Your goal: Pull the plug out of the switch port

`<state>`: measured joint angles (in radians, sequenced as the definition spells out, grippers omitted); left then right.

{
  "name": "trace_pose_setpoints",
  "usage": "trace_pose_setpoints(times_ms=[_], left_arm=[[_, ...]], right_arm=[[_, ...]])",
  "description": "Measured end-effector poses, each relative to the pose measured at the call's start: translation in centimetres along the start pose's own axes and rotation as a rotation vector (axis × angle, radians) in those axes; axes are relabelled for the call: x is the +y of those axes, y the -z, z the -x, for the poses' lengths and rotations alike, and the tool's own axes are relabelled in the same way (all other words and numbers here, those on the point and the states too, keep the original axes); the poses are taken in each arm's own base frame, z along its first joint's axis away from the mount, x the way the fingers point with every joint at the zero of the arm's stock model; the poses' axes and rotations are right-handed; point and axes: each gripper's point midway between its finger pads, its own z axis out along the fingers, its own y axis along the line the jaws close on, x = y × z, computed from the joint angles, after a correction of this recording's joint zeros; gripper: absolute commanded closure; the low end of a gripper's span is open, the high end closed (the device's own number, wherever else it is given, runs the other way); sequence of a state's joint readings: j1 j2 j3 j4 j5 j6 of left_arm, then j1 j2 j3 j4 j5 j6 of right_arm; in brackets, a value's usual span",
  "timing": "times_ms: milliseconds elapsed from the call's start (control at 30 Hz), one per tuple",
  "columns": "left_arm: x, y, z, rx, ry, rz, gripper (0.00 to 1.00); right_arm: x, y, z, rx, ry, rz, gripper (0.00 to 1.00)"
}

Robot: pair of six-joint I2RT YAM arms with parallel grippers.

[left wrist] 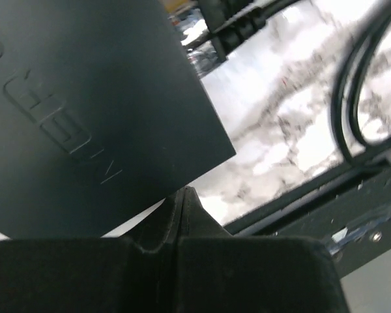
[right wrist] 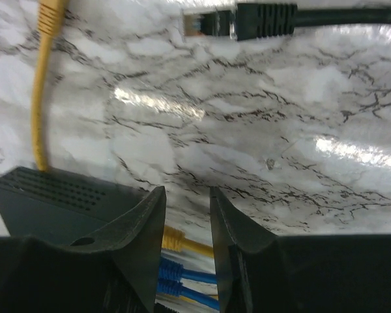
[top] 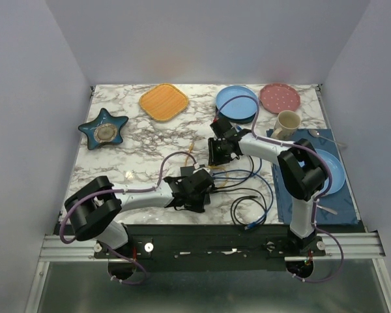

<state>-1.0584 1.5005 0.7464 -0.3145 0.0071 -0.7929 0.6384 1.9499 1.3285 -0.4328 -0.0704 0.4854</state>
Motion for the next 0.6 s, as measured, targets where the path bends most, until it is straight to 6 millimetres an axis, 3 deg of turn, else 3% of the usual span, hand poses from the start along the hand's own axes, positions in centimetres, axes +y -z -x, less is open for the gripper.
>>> trace_pose_setpoints(times_ms=[67,400,600], left_arm=[[0.7,-0.1,0.8,-0.010,0.050,0.012,1.00],[4.4,0.2,3.9,0.015,0.308,0.006,1.00],[7.5,0.5,6.6,0.027,0.427,0.069,1.00]], right_arm=[[-0.3,-0.3,-0.8,0.012,-0.003,-0.001,0.58],[-1.2,-0.1,1.1,-0.076,-0.030,0.009,0.58],[-0.4,0.5,2.4,-0.105,-0.047,0.046,0.58]])
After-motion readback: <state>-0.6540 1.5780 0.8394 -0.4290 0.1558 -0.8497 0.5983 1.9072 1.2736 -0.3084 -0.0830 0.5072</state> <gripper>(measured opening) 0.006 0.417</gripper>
